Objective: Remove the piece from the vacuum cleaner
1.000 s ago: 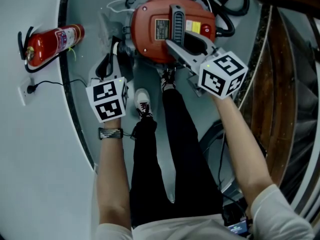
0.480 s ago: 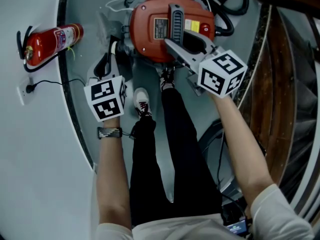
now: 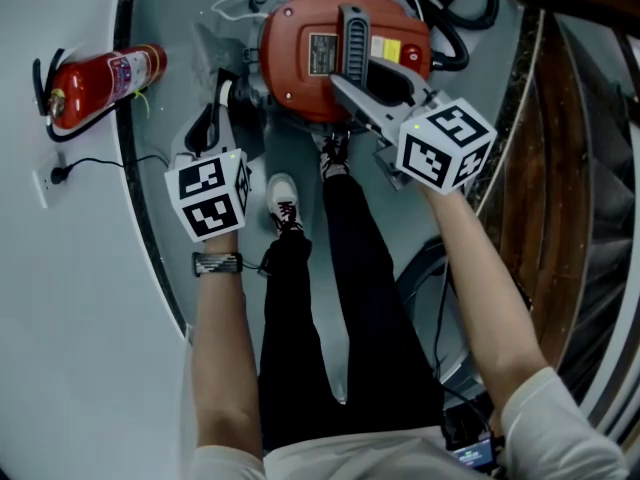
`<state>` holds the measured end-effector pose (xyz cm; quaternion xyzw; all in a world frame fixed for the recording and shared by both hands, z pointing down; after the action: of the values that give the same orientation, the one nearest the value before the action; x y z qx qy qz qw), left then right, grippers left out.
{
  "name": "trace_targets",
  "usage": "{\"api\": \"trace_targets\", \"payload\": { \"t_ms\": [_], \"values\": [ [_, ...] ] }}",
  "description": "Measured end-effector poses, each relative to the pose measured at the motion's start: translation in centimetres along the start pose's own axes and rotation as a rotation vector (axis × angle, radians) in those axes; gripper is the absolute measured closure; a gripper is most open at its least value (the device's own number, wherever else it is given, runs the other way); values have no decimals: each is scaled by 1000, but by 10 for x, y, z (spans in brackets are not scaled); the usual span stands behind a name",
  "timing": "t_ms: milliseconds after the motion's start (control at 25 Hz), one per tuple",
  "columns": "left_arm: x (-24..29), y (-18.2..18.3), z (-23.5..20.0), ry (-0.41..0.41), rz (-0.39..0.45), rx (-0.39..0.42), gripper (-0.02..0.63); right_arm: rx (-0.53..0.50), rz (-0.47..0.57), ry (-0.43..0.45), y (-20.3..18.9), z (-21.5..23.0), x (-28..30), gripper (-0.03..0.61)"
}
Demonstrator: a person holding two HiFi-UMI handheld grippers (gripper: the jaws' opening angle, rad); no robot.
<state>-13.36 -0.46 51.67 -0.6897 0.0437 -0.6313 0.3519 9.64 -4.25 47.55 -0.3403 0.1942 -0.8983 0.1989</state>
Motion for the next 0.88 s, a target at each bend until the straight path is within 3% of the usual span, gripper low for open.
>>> {"api": "trace_targets", "payload": {
  "t_ms": [880],
  "values": [
    [0,-1,-2,-2,1,-4,577,-7,8,-5,0,-1,0,379]
  ]
}}
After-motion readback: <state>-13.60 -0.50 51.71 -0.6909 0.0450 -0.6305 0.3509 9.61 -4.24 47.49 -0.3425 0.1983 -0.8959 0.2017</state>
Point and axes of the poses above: the fingertips, and each gripper's own axes: x forward along the fingers, z to its right, y out of its top, the point moved 5 cm from there along -x, backward along the fingers, and after that the axes turned 15 degrees about x, right-handed, at the moved point
